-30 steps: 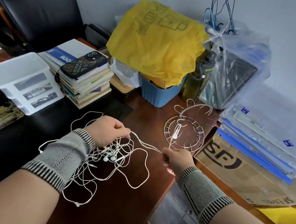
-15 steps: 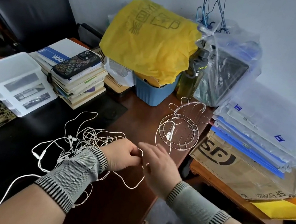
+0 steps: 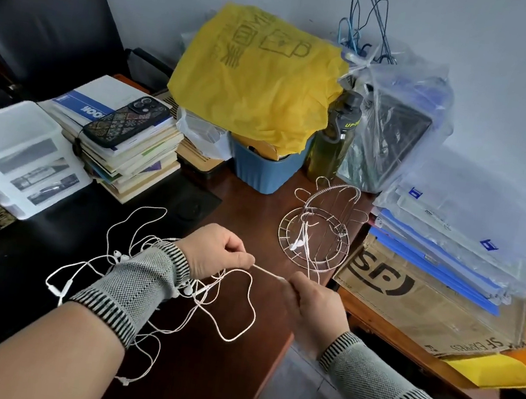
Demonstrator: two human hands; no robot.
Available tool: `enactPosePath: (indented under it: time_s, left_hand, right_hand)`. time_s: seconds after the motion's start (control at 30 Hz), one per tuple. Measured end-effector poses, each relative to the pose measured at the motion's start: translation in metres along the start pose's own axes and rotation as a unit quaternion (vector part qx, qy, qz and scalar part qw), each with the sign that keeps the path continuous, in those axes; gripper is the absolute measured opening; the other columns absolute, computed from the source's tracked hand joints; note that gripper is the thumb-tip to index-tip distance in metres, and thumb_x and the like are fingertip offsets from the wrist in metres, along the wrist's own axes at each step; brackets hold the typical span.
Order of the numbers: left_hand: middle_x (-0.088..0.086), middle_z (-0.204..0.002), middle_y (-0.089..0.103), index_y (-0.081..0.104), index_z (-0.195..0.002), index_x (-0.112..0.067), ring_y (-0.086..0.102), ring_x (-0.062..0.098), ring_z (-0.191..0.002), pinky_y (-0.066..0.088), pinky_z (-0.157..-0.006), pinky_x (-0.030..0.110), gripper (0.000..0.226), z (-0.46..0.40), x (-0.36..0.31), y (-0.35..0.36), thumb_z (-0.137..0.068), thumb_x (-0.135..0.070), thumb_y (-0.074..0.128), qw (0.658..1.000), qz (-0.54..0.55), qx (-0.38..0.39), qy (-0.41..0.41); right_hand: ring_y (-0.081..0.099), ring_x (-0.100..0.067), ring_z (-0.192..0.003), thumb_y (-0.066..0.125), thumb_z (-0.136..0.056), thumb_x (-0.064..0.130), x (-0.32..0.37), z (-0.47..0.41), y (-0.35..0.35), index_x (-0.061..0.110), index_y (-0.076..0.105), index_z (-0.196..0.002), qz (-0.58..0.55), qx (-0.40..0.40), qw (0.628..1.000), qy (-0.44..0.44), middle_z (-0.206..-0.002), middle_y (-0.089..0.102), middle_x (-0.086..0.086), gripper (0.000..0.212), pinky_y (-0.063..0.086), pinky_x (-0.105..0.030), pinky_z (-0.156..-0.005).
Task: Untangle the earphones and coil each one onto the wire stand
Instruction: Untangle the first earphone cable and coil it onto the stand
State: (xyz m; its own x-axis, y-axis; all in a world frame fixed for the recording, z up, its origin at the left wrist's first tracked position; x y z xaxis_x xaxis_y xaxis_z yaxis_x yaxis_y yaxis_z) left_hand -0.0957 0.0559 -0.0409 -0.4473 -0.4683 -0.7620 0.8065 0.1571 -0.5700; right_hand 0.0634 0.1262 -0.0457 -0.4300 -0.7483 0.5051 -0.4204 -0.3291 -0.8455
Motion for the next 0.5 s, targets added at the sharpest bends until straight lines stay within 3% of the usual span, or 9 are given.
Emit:
enactPosePath:
  time_s: [0.13,0.23,0.33,0.4,0.5]
  left_hand:
    - [-0.006,-0.044,0.042,0.064,-0.059,-0.011,0.039,0.008,-0.043,0.037,-0.049,0.015,0.041,-0.002,0.012,-0.026,-0.089,-0.039,0.065,0.996,-0.008,-0.084,-0.025]
    - [-0.004,-0.045,0.038,0.045,-0.051,-0.014,0.036,0.014,-0.046,0.037,-0.055,0.028,0.051,0.001,0.031,-0.048,-0.089,-0.043,0.063,0.979,-0.038,-0.190,-0.060]
    - [-0.002,-0.046,0.033,0.037,-0.048,-0.016,0.034,0.018,-0.047,0.033,-0.056,0.031,0.054,0.006,0.044,-0.059,-0.089,-0.040,0.062,0.961,-0.055,-0.258,-0.082]
    - [-0.001,-0.046,0.034,0.037,-0.047,-0.015,0.034,0.019,-0.048,0.031,-0.054,0.031,0.054,0.006,0.046,-0.061,-0.088,-0.039,0.063,0.952,-0.069,-0.287,-0.079]
    - [0.001,-0.047,0.036,0.040,-0.049,-0.013,0.036,0.019,-0.047,0.029,-0.050,0.030,0.051,0.002,0.049,-0.049,-0.087,-0.038,0.063,0.945,-0.097,-0.306,-0.071]
  right_hand:
    - [0.043,-0.009,-0.047,0.038,-0.098,0.042,-0.019,-0.004,-0.008,0.027,0.042,-0.075,-0.001,-0.013,1.000,0.010,-0.055,0.043,0.012,0.027,0.045,-0.033,-0.051]
    - [0.036,-0.001,-0.043,0.036,-0.095,0.048,-0.023,-0.006,-0.011,0.032,0.035,-0.067,-0.009,-0.025,1.000,-0.004,-0.050,0.038,0.013,0.032,0.041,-0.027,-0.046]
    - [0.035,-0.006,-0.039,0.031,-0.092,0.058,-0.027,-0.007,-0.014,0.023,0.041,-0.056,-0.043,-0.066,0.997,-0.026,-0.045,0.036,0.010,0.051,0.039,-0.027,-0.040]
    - [0.031,-0.007,-0.037,0.035,-0.094,0.054,-0.032,-0.010,-0.017,0.017,0.042,-0.051,-0.065,-0.100,0.992,-0.031,-0.043,0.033,0.009,0.056,0.033,-0.025,-0.037]
    - [0.029,-0.008,-0.036,0.042,-0.091,0.043,-0.040,-0.004,-0.017,0.025,0.032,-0.048,-0.071,-0.140,0.987,-0.027,-0.041,0.027,0.013,0.048,0.023,-0.014,-0.038]
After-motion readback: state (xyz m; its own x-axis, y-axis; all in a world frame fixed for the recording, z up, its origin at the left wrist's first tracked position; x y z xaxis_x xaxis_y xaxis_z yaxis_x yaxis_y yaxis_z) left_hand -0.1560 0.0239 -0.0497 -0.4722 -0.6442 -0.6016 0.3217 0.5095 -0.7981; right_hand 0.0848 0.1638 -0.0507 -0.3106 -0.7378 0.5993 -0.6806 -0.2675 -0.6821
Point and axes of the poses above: each hand's wrist, its own z-axis away from the middle knuckle, its own y-axis out of the palm, x = y × z, the point moved 9 cm from there along -z, towards the middle knuckle
